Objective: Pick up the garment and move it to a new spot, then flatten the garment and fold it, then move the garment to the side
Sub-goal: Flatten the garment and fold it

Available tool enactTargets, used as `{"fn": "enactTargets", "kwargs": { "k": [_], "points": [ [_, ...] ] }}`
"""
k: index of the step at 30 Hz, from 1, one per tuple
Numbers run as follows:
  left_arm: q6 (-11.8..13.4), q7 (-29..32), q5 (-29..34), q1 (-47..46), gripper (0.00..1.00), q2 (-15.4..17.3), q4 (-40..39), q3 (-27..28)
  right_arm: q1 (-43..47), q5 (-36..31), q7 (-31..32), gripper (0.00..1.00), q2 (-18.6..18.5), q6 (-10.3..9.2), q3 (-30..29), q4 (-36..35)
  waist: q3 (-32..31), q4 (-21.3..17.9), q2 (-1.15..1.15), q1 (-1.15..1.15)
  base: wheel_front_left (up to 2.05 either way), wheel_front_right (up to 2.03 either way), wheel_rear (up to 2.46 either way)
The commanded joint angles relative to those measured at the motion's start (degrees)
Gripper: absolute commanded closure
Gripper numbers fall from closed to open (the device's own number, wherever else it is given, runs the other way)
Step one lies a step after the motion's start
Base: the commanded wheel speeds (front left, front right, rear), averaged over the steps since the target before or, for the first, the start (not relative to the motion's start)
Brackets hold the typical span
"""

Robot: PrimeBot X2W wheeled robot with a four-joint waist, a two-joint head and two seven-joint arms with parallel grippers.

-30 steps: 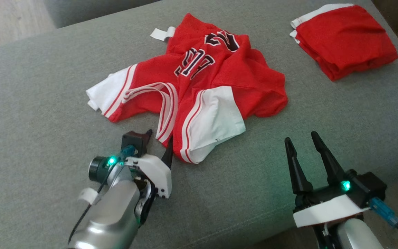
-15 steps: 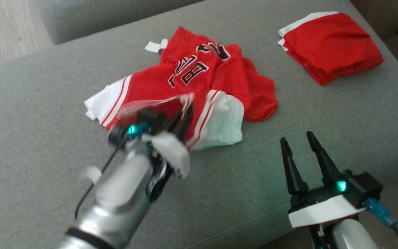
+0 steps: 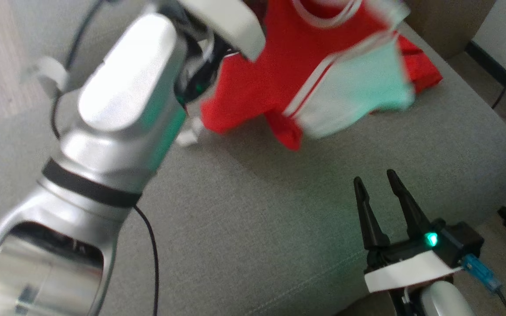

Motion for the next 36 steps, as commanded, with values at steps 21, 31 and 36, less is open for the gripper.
{"fn": "enactTargets", "kwargs": {
  "k": [21,31,36],
  "points": [
    [8.29,-0.87,-12.15,44.16,1.0,19.01,-8.49,12.1,2.54,-1.28,-0.54,0.0,-0.83,0.37,-3.07,-4.38,1.11,11.65,0.0,0.0,0.0,0.0,0.0],
    [9.31,-2.73,-4.13,40.31,0.0,21.37,-6.4,12.81,1.7,-1.34,-0.54,0.0,-2.33,0.37,-1.77,-4.1,2.32,17.15,0.0,0.0,0.0,0.0,0.0],
    [11.84,-2.83,1.1,42.29,0.0,19.32,-11.32,15.88,2.28,-1.37,-0.54,0.0,-2.37,0.37,-2.04,-3.98,1.55,18.35,0.0,0.0,0.0,0.0,0.0]
  ]
}}
